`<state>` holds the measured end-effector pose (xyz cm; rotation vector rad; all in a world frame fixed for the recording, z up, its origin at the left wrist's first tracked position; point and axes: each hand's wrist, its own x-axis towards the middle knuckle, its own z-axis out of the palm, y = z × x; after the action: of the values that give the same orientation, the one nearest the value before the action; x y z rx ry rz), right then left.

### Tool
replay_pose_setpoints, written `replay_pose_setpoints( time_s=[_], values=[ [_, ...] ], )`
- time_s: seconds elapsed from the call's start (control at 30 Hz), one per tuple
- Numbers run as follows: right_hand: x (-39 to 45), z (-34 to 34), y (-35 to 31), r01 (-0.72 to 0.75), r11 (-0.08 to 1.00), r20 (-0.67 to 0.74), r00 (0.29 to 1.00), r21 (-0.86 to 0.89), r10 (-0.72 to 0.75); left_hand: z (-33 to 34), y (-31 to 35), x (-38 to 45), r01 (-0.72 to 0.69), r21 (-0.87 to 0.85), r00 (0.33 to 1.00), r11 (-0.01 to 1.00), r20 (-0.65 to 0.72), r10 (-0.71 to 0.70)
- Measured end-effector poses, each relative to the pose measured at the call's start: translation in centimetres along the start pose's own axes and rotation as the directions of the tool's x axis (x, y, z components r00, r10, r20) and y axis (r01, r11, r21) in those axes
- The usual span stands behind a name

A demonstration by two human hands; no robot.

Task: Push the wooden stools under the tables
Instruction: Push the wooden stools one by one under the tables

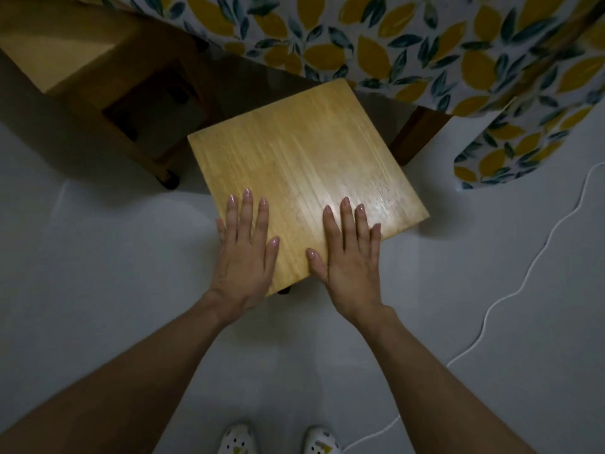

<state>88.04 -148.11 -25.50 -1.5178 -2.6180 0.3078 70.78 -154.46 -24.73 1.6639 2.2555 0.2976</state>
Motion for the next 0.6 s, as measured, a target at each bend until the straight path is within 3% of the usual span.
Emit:
replay_pose_setpoints(
  time_s=[0.6],
  values=[
    [21.4, -2.4, 5.2, -0.026, 1.0, 0.102, 0.994, -0.016, 0.027, -2.9, 1.5, 21.9, 0.001, 0.054, 1.0, 0.999, -0.016, 0.0]
  ],
)
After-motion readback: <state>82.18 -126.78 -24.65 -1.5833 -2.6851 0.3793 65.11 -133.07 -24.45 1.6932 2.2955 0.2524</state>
